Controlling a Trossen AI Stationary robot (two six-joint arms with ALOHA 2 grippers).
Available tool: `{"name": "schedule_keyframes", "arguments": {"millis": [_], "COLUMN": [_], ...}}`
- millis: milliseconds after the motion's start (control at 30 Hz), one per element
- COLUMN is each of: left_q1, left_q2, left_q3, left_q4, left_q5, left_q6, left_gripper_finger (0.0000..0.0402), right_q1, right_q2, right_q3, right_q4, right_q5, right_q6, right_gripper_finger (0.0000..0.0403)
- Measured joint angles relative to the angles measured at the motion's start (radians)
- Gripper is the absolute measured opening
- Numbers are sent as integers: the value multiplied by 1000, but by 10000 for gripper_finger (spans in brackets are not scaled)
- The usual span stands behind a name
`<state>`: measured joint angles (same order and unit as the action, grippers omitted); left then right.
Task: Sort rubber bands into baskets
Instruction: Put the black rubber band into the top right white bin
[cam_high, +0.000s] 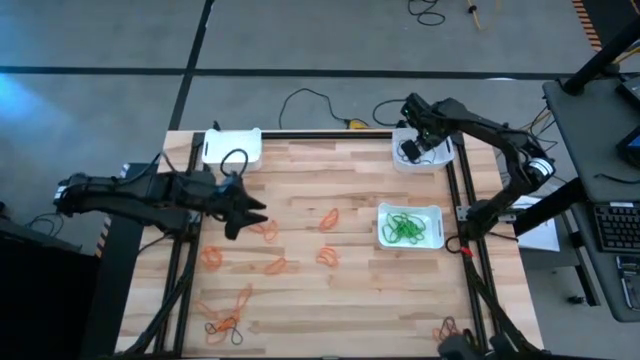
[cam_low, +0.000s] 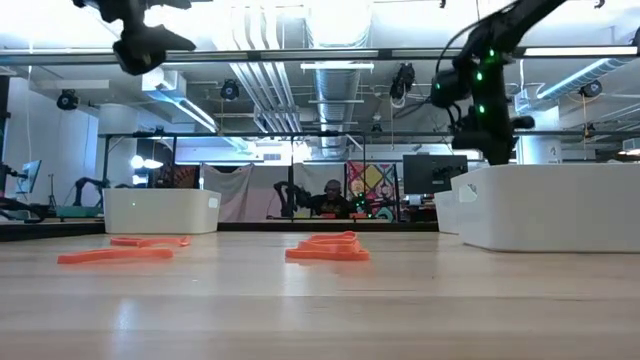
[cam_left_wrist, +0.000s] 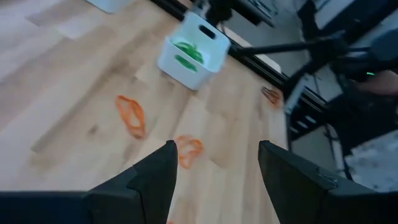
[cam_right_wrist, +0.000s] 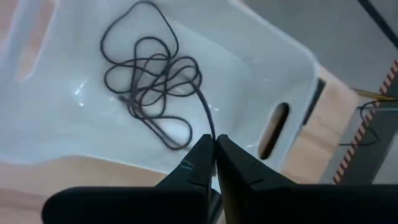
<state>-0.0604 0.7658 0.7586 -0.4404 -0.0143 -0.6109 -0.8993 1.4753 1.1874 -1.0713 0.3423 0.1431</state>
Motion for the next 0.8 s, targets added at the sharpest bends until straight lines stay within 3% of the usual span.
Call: {"name": "schedule_keyframes", "arguments": {"millis": [300, 500, 700, 800], "left_q1": [-63, -112, -157, -179], "left_q2": [15, 88, 185, 217], "left_q3": [0, 0, 0, 0], "left_q4": [7, 48, 75, 100], "left_q5": [-4, -47, -75, -83], "left_q6": [-130, -198, -272, -298], "left_gripper_finger": [208, 208, 208, 208], "right_q1": [-37, -37, -37, -15], "right_q2": [68, 128, 156, 110], "right_q3": [-107, -120, -87, -51], "right_q4": [142, 178, 157, 101], "right_q5": [10, -1, 0, 0], "right_q6": [22, -26, -115, -128], "right_gripper_finger": [13, 22, 99, 141]}}
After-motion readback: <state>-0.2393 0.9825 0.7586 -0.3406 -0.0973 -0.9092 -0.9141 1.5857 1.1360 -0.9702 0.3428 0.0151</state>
